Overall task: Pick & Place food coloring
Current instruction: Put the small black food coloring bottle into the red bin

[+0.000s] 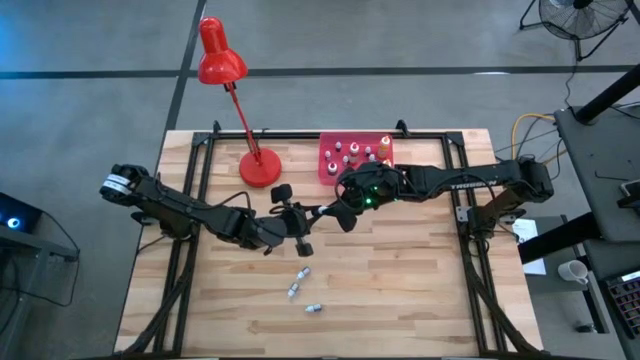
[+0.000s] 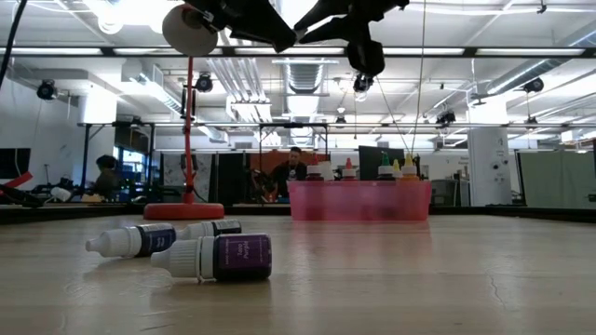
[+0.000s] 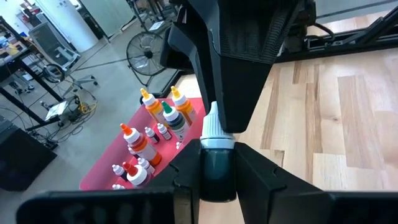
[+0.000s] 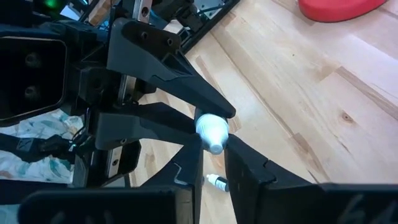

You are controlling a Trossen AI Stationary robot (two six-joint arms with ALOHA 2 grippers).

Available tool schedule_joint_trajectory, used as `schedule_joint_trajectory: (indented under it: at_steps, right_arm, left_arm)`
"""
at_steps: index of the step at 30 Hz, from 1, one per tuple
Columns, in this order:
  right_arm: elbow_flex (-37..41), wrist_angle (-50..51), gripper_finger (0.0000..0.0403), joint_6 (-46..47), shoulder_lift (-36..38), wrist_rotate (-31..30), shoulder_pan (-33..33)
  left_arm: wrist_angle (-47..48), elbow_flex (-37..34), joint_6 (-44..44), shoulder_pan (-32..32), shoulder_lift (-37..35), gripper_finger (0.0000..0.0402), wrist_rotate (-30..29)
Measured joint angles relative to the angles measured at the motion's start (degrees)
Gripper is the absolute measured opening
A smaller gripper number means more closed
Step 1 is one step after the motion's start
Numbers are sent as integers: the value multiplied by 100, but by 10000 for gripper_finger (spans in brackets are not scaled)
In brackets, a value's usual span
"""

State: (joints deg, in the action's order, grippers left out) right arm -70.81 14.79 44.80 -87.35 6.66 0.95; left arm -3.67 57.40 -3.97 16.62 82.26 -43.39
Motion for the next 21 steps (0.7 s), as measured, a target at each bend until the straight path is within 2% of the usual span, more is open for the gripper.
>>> schedule_joint_trajectory:
  at_steps: [12,21]
  right_arm:
    - [0,6,43,-130,-2,-18,-2]
    - [0,-20,43,-176,-15,-64,2]
  left_arm:
    - [6,-34,602,0,0,63,95]
    - [56,-34,969,-7,0,128,36]
